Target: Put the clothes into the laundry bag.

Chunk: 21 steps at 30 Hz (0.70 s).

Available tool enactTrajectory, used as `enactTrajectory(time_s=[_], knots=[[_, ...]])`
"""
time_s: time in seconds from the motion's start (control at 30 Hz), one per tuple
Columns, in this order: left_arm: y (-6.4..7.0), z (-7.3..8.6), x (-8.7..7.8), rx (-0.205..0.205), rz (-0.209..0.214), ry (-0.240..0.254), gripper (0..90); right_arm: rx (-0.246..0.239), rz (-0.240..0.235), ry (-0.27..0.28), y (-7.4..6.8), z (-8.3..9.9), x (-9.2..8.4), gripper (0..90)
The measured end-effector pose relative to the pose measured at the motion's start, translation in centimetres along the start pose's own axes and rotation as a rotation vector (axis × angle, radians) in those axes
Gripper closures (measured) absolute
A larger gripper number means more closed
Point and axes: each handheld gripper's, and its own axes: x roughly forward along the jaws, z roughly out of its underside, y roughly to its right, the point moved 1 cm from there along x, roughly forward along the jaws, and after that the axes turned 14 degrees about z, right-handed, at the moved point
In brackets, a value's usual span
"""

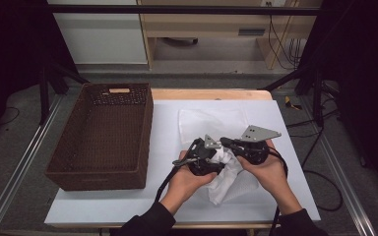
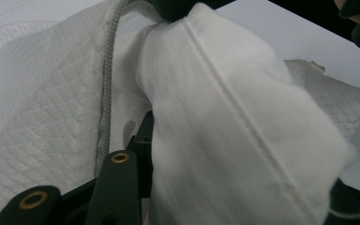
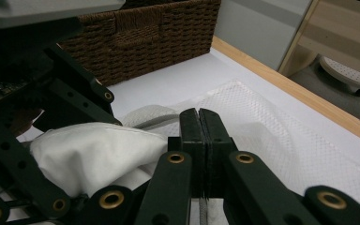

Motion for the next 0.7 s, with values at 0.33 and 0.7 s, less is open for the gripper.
enactTrajectory(time_s=[0.33, 0.7], knots=[[-0.8, 0.2, 0.4, -0.021, -0.015, 0.027, 54.5, -0.005, -0.004, 0.002, -0.1, 0.0, 0.0, 89.9], [-1.6, 0.7, 1.4, -0.043, -0.039, 0.057, 53.5, -0.021, -0.010, -0.006, -0.4, 0.0, 0.1, 89.9]])
